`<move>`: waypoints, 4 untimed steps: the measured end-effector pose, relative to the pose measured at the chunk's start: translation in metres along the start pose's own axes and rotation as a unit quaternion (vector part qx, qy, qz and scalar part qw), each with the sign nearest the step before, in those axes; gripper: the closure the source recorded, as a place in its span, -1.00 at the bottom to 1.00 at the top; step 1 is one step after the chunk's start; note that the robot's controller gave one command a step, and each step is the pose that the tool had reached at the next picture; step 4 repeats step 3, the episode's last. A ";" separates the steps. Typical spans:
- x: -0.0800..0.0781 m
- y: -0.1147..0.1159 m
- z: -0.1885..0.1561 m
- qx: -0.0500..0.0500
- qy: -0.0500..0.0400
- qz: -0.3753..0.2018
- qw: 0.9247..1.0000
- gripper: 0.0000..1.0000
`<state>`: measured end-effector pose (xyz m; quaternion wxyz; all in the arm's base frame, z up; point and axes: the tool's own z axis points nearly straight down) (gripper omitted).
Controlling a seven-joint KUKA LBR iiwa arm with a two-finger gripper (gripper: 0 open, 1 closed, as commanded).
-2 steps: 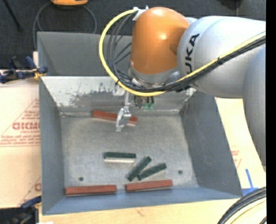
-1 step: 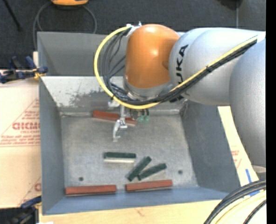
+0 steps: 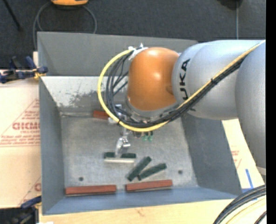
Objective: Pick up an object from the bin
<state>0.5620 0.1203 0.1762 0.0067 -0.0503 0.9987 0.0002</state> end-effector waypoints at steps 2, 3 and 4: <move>-0.008 -0.015 0.096 -0.002 0.003 -0.103 0.995 1.00; -0.022 -0.022 -0.058 -0.001 0.005 -0.246 0.969 1.00; -0.022 -0.022 -0.058 -0.001 0.005 -0.246 0.969 1.00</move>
Offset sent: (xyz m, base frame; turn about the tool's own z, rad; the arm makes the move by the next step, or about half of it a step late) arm 0.0000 0.0000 0.0000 0.0000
